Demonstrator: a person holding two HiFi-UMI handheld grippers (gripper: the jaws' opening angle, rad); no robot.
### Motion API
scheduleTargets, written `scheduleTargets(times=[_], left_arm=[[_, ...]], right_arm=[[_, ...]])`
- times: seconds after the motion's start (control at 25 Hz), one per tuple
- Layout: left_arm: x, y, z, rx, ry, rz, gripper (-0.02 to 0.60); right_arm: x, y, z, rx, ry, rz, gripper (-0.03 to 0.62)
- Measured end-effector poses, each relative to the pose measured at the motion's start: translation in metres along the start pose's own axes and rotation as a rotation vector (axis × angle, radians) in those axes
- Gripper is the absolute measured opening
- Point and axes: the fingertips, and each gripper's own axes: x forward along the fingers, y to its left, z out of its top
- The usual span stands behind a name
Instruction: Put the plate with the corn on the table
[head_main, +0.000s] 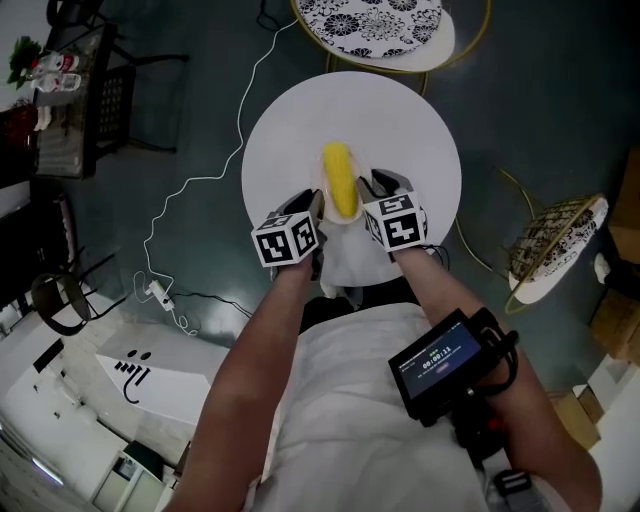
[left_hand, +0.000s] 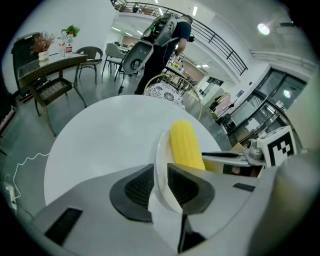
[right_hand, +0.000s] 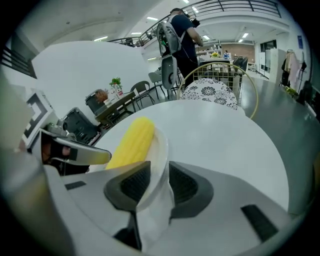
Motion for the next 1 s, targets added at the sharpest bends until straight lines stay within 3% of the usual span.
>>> scheduleTargets(times=[0.4,0.44,0.52,0.68,0.8,1.0], left_arm=[[-0.044,0.010,-0.001,-0.028,-0.097,-0.020,0.063],[-0.048,0.012,-0.002,-0.029,-0.105,-0.019,0.063],[-0.056,0.014,-0.007,-0.030,-0.115,-0.018,0.062],[-0.078,0.014,-0.013,0.001,-0.132,-0.037,0.060],[-0.096,0.016,-0.017,0.027,-0.153,-0.042,0.006],[-0.120,0.008,-0.033,0.078,-0.162,-0.078,0.006]], right_arm=[[-0.033,-0.016,0.009,0.120,-0.096,-0.001,0.088],[-0.036,-0.016,0.009,0.120,-0.096,-0.006,0.038],[-0.044,-0.017,0.007,0.124,-0.097,-0.015,0.009],[-0.063,-0.008,0.005,0.151,-0.112,-0.025,0.006],[-0.076,0.007,0.003,0.154,-0.126,-0.012,0.006],[-0.102,0.026,-0.004,0.168,-0.158,0.003,0.006]])
